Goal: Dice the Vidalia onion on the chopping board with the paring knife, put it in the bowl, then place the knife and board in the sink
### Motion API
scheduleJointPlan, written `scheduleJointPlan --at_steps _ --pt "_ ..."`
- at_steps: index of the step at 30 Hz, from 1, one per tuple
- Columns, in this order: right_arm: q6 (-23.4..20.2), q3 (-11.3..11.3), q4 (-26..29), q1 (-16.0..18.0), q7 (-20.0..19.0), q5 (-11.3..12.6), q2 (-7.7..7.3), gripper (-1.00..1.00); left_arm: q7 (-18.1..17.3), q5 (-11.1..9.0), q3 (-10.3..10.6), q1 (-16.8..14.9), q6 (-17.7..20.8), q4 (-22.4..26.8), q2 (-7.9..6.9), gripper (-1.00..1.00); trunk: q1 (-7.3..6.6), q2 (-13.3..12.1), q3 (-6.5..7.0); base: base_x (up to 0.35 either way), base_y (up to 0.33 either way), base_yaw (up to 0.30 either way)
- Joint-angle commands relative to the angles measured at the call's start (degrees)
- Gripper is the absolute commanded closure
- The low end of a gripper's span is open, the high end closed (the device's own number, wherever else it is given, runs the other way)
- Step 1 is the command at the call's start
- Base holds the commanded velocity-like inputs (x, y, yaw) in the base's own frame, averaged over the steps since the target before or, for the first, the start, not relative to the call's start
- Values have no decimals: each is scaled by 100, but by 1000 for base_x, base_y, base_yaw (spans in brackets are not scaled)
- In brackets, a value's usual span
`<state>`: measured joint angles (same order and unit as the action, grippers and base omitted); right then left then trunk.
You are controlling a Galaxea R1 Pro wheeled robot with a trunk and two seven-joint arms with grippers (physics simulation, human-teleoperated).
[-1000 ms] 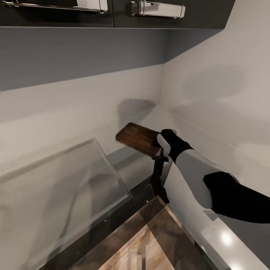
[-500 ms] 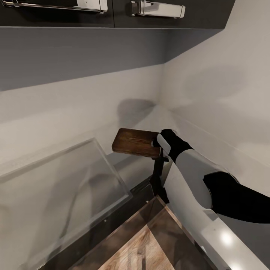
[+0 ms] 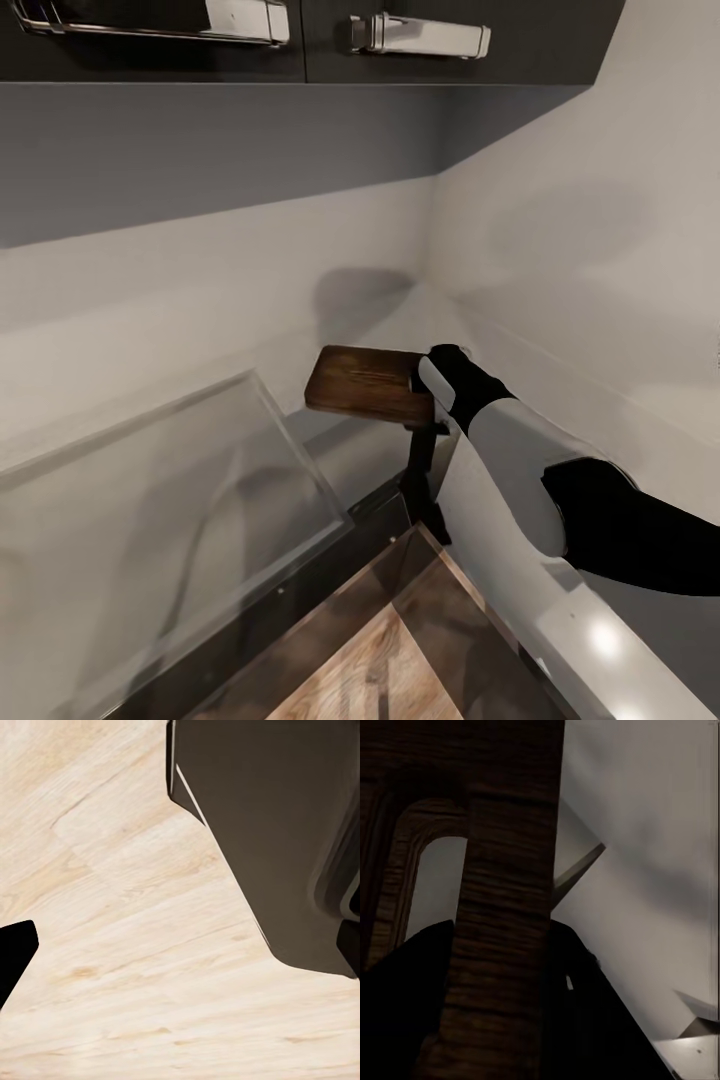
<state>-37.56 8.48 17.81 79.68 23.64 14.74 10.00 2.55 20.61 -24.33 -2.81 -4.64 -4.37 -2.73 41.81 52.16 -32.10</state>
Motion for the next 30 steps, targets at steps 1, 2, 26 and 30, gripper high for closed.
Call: scheduleJointPlan --at_steps 1,2,26,30 --pt "-15 32 4 4 53 68 0 100 27 58 -46 -9 -46 -29 -6 -100 1 4 4 0 0 0" --pt "-15 32 4 4 53 70 0 100 27 58 -46 -9 -46 -29 -7 -100 1 4 13 0 0 0" --pt "-6 34 47 4 -371 78 0 100 27 57 -46 -9 -46 -29 -10 -100 1 4 231 -191 0 0" --pt "-6 34 48 4 -774 66 0 100 26 57 -46 -9 -47 -29 -10 -100 1 4 267 -338 0 0"
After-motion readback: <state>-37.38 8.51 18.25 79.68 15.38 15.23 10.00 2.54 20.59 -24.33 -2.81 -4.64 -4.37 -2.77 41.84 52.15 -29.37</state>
